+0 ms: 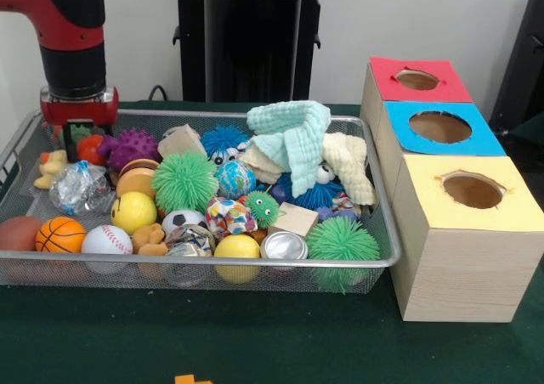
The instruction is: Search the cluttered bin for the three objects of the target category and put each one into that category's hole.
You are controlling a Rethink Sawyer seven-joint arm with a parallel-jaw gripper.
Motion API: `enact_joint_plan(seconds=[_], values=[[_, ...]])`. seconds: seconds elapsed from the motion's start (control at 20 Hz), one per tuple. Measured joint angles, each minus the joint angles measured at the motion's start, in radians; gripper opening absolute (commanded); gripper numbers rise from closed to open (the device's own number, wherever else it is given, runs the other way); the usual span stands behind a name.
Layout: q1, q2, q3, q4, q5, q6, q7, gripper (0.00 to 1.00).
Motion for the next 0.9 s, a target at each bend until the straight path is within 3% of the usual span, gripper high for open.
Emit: enact_joint_plan(seconds=[0.5,0.9], values=[[-0.001,-0.133,0.0,0.035,0.105,0.085,0.0,1.0],[0.001,-0.179,0.0,0.036,0.141,0.116,0.0,1.0]])
